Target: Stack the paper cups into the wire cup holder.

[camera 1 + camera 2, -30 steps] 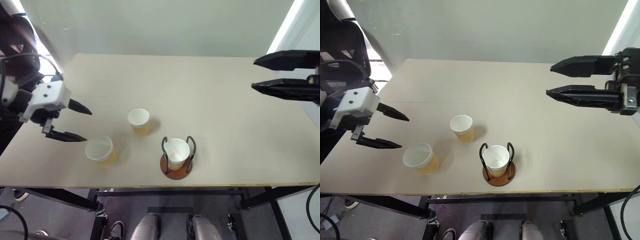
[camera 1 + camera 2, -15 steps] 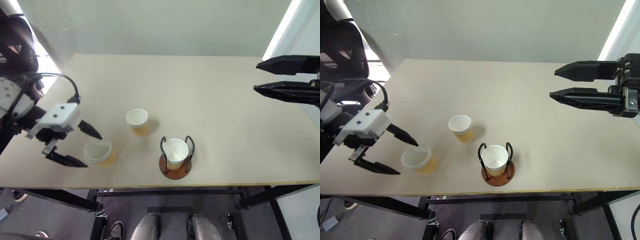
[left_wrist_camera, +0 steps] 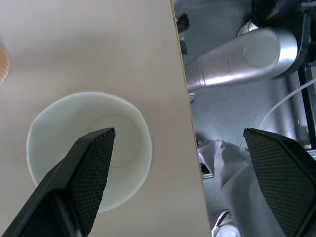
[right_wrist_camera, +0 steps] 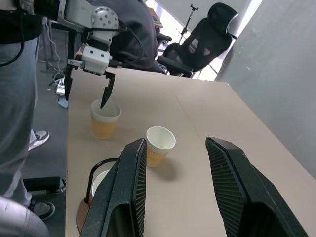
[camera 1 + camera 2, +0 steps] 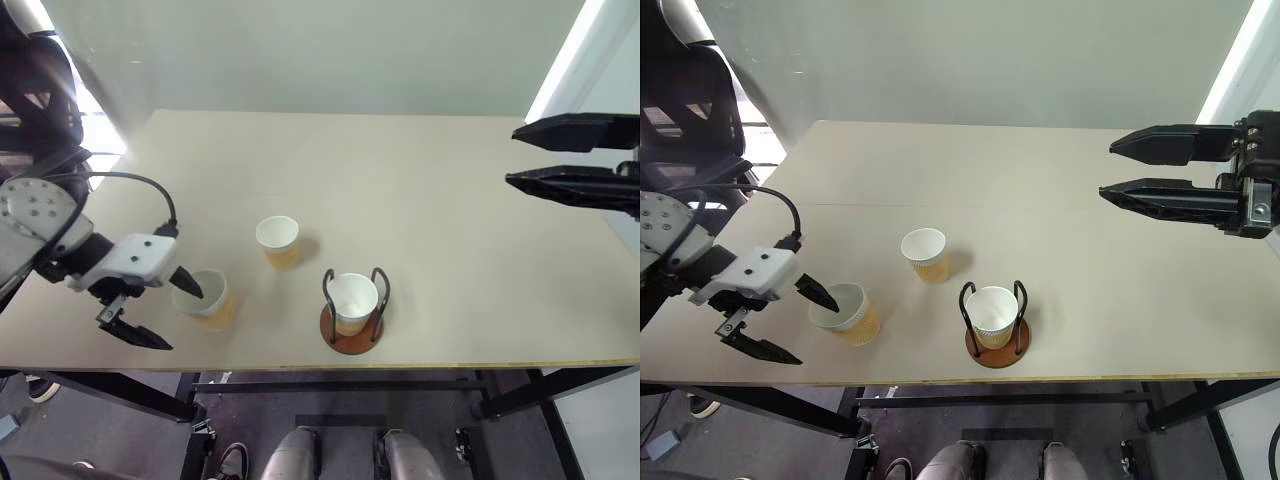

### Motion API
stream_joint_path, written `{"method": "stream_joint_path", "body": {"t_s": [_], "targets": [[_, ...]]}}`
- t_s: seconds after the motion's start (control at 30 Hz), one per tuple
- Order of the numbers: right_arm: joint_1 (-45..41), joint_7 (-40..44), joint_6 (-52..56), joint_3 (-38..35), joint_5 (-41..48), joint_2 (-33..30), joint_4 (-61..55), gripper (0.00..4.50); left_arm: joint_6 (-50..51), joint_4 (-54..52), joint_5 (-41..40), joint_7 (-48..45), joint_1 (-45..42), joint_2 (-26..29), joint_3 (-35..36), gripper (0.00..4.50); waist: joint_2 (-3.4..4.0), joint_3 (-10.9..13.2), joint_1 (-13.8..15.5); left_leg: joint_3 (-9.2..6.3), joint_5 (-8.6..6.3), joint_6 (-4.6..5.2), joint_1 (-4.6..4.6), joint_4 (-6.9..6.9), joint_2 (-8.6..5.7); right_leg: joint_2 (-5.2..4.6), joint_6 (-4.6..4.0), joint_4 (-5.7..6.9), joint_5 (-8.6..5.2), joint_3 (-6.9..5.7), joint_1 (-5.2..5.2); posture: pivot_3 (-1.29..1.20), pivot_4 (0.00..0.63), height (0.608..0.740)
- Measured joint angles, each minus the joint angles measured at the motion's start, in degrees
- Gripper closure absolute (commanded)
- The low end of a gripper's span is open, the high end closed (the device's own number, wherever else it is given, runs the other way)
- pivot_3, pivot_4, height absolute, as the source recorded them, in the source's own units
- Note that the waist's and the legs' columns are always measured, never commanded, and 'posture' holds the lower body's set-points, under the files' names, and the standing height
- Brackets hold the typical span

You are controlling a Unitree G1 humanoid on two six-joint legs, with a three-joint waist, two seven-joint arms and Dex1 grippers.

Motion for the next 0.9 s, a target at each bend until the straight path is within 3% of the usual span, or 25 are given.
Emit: {"method": "stream_joint_path", "body": {"t_s": [0.53,0.67,0.9], "targets": [[-0.18,-1.35,-0.46,0.34,1.37,-1.24,-0.55,2.62,-2.45,3.82,4.49,-0.01,4.03,-7.03,0.71,0.00,0.00,-0.01,0.07,0.00,0.12,0.33,-0.02,0.05,0.00,0.00,0.08,-0.01,0.02,-0.01,0.00,0.00,0.150,0.740],[-0.13,-1.78,-0.55,0.39,1.73,-1.31,-0.85,2.60,-2.41,3.93,5.36,-0.01,4.12,-8.71,1.13,0.93,0.00,-0.01,0.12,0.00,0.11,0.30,-0.03,0.08,0.00,0.00,0.09,-0.01,0.04,-0.01,0.01,0.00,0.150,0.740],[0.83,-2.22,-0.56,0.38,1.99,-1.53,-1.33,2.60,-2.37,4.96,6.30,-0.01,4.00,-9.78,2.14,3.55,0.01,-0.01,0.10,0.00,0.11,0.30,-0.02,0.08,0.00,0.00,0.10,0.00,0.04,-0.01,0.00,0.00,0.150,0.740]]}}
